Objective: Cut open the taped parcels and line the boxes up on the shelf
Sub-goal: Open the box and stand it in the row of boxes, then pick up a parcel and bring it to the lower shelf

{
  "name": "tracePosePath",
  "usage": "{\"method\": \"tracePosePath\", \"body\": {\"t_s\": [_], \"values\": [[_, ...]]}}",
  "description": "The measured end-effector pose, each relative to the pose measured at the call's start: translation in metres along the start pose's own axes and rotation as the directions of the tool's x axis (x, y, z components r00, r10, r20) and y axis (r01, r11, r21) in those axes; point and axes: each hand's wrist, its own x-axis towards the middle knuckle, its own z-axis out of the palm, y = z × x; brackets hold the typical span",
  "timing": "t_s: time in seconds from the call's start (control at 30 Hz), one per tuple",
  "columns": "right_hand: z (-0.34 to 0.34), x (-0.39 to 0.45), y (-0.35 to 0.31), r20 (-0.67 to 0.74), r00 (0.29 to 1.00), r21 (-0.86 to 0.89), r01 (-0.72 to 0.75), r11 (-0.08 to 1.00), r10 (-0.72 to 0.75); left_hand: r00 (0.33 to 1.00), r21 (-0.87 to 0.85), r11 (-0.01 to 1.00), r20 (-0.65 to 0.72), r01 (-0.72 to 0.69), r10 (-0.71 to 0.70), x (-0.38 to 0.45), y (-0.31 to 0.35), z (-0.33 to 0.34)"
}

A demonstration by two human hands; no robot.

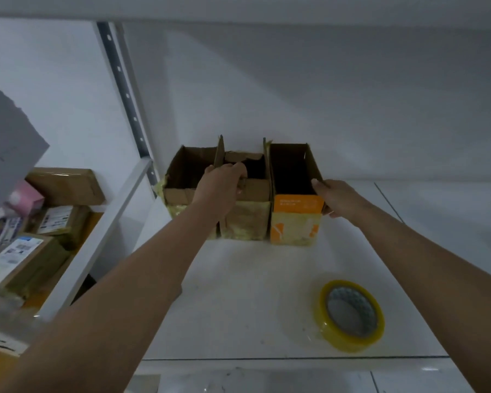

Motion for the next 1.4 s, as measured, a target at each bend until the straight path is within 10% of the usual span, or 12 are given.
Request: {"method": "tracePosePath", "body": {"t_s": [0.47,0.97,1.4], "values": [[-0.018,-0.097,0.023,-0.267,0.936,-0.580,0.032,0.814,-0.228,0.896,-0.012,0.898,0.065,-0.440,0.440,-0.040,0.074,0.007],[-0.078,-0.244,0.139,-0.501,0.865,-0.573,-0.349,0.742,0.019,0.679,-0.228,0.685,0.116,-0.692,0.725,-0.082,0.229,0.066],[-0.231,-0.288,0.293,-0.534,0.844,-0.562,-0.402,0.723,0.054,0.681,-0.389,0.659,0.103,-0.644,0.725,-0.073,0.470,0.121]]}}
